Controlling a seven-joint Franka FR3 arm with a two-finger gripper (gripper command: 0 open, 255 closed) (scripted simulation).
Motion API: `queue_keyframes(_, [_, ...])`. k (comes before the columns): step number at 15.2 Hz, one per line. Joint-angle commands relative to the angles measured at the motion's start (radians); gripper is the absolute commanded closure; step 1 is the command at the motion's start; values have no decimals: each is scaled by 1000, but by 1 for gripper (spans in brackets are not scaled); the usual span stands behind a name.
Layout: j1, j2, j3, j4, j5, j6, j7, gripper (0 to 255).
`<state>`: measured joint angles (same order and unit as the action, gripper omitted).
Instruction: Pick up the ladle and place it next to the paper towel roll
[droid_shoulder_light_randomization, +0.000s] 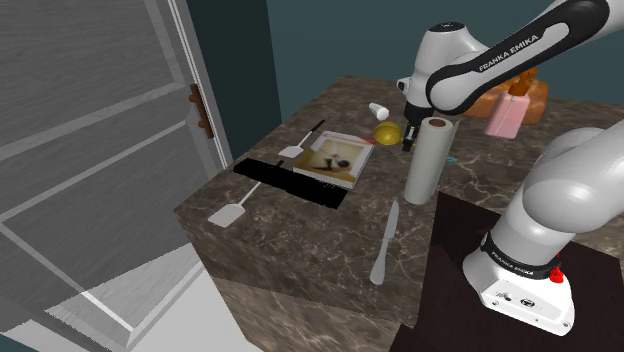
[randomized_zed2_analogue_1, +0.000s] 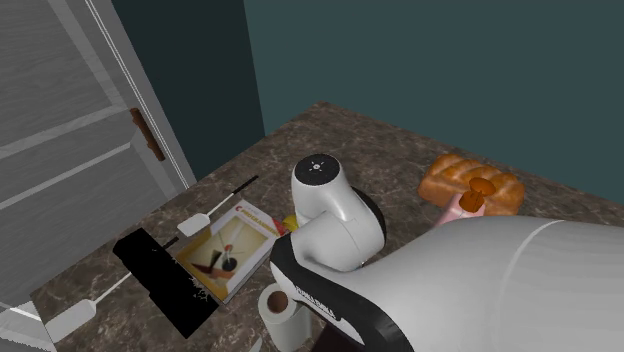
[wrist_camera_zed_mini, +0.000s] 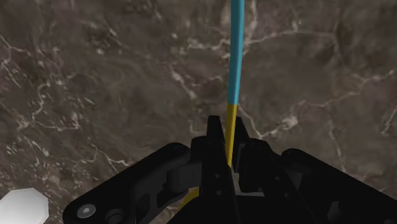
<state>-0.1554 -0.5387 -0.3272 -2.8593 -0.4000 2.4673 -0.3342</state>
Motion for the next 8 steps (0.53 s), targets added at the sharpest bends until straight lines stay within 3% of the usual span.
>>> queue_keyframes(1, [1,1,0,0,0,1,0,255])
queue_keyframes(2, [1,1,1,0,0,1,0,0])
queue_keyframes(7, [1,1,0,0,0,1,0,0])
queue_keyframes(8, [5,-39,9,10,10,-49,-4,0])
